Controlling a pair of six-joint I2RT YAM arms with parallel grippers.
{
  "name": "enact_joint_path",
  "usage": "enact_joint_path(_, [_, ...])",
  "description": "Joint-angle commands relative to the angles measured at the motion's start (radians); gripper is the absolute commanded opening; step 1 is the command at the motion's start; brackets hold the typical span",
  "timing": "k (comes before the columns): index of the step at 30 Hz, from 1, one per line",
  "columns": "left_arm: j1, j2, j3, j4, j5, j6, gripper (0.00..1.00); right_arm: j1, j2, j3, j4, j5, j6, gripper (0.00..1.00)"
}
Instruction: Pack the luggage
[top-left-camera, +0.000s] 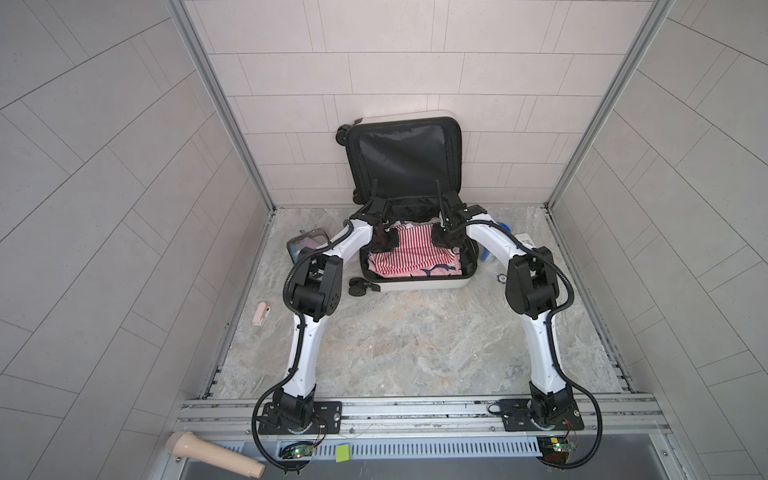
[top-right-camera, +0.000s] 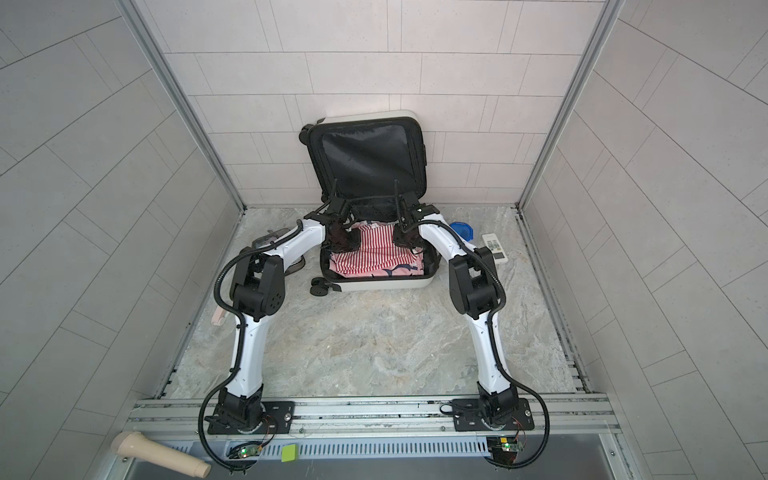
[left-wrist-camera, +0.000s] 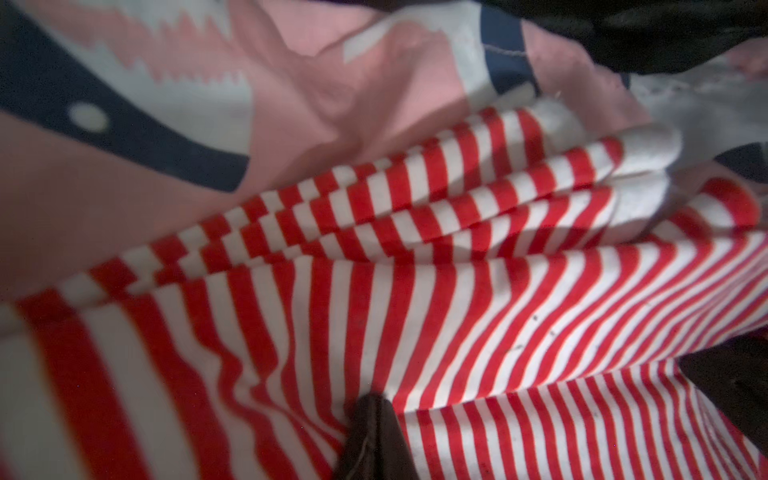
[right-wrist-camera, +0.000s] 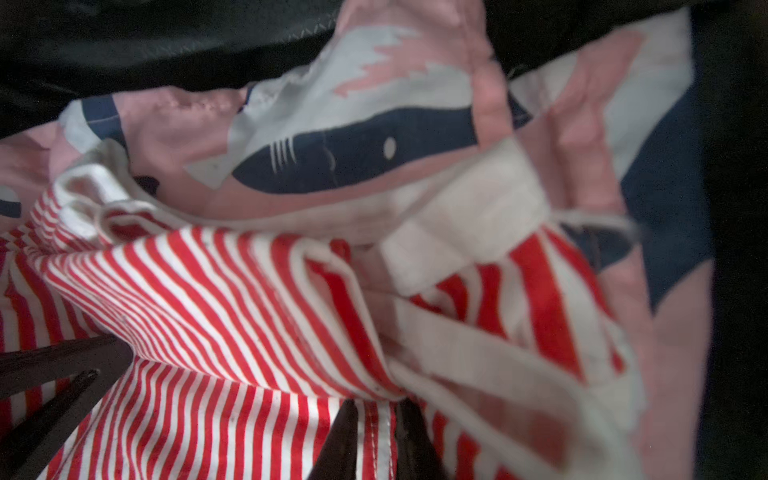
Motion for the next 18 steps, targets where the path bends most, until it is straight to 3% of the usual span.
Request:
enact_joint_path(1, [0.011, -0.048, 0.016, -0.020, -0.021, 0.025, 0.11, 0.002, -0.040, 0.009, -0.019, 0.018, -0.001, 0.25])
enact_joint_path(11, [0.011, -0.353, -0.075, -0.021, -0.071, 0.082, 0.35, 0.036, -0.258, -0.042, -0.017, 0.027, -0.066, 0.52])
enact_joint_path(18, [0.021, -0.605, -0.256, 0.067, -0.161, 0.085, 0.46, 0.088, -0.394, -0.095, -0.027, 0.103, -0.125, 0.57])
